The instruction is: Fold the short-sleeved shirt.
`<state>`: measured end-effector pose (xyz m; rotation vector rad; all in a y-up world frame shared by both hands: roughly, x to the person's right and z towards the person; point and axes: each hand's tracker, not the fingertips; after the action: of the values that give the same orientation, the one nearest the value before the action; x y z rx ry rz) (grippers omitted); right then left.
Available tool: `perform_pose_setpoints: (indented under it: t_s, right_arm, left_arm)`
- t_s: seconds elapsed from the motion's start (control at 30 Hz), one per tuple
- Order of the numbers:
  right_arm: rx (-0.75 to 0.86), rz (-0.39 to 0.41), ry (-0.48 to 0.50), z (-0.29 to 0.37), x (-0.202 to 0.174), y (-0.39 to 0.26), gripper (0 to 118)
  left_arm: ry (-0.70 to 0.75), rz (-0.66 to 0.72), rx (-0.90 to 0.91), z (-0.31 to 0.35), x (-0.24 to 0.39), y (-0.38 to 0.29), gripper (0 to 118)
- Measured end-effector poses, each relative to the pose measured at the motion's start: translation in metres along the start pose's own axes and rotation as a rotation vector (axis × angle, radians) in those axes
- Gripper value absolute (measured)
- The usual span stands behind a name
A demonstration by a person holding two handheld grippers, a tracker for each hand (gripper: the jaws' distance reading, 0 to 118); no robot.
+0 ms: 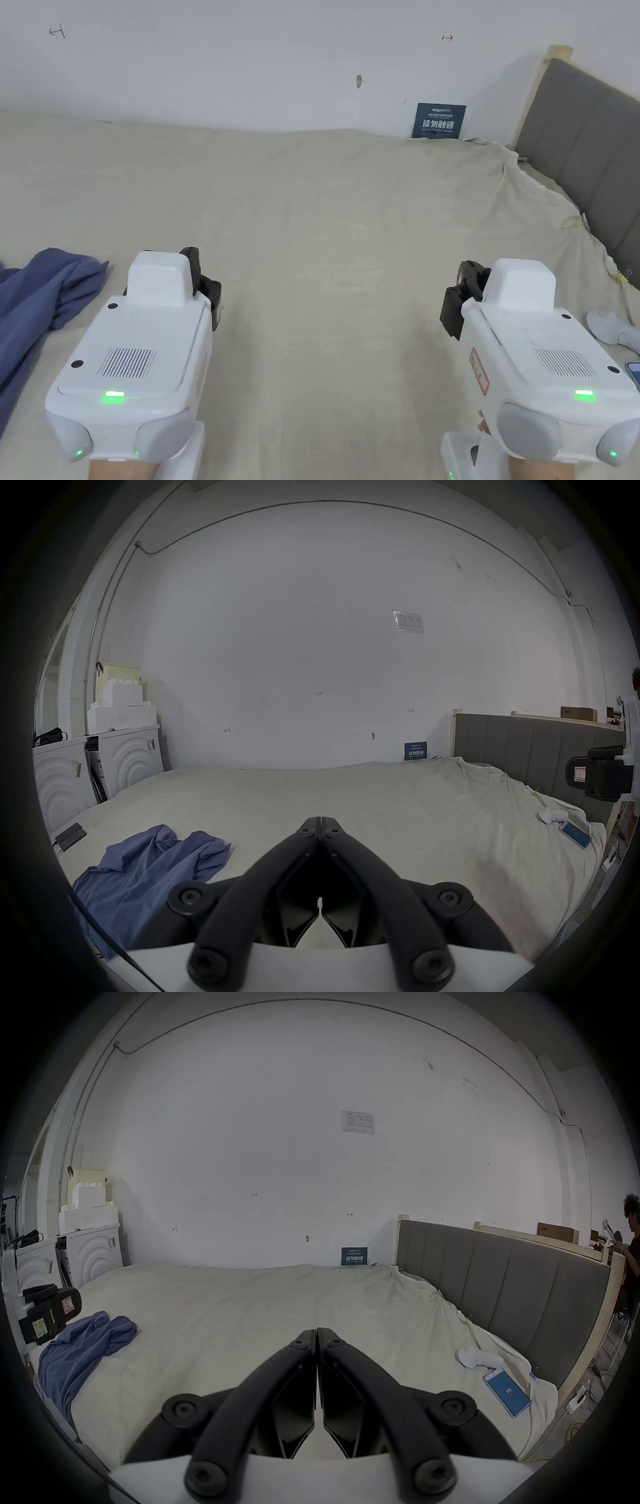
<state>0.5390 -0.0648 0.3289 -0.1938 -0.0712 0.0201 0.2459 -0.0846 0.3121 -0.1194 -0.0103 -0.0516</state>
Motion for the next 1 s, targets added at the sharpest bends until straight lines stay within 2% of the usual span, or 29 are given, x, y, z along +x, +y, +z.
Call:
perform_pose_setpoints:
  t_s: [1.0]
  right_arm:
    - [-0.006, 0.034, 0.017, -0.0020, -0.0024, 0.0019, 0]
  left_arm:
    - [0.006, 0.011, 0.008, 0.0010, -0.0025, 0.0035, 0]
